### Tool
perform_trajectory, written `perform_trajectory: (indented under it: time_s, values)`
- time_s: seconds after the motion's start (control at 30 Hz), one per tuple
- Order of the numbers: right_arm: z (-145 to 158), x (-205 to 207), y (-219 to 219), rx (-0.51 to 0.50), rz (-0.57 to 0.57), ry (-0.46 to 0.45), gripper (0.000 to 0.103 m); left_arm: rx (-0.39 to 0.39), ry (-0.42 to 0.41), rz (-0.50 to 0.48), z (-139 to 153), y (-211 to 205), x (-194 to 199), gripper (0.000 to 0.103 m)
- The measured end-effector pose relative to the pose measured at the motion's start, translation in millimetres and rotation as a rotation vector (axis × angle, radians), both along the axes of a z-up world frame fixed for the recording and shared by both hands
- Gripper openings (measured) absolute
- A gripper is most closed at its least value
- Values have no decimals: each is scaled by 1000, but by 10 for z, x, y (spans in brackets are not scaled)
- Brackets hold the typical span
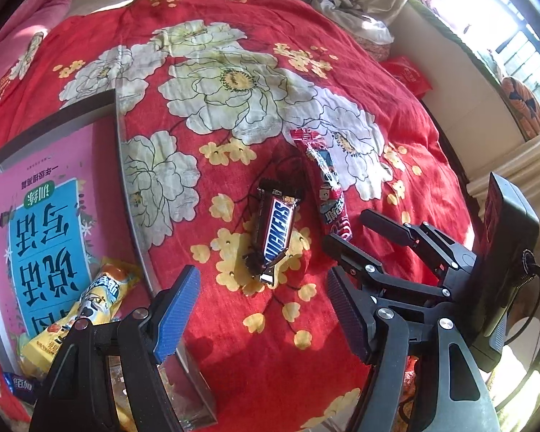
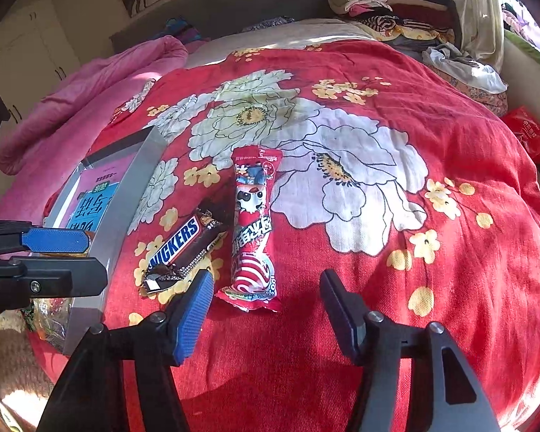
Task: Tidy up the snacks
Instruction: 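Grasp the Snickers bar with the left gripper while the right grasps the red candy stick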
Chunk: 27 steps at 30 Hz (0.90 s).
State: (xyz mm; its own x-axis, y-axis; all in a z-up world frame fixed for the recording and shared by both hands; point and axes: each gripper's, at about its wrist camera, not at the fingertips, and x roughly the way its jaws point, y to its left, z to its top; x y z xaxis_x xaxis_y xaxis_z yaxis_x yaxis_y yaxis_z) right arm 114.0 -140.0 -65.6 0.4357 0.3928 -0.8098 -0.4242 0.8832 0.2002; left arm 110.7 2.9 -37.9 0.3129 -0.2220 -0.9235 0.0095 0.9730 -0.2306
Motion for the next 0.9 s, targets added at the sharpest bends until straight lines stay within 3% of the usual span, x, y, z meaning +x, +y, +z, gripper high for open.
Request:
perform_trajectory:
  time_s: [0.37,0.5,0.57,0.8,0.9]
  values:
    - [-140,71,39,-18,46,-6,30,2,49,-11,-244,-162,248,74]
    - [-134,64,-20,-8,36,-7,28,-1,60,-13,-328,-225,326,73]
    - [-120,63,-54,6,27,-6,28,-7,63,-14,-364,-254,360,66]
    - [-70,86,-224,34,-28,-11,28,-1,63,-23,-466,-324,429,56]
    - [-65,87,-236,43,-32,-9,28,15,56,-21,-485,-320,447,46]
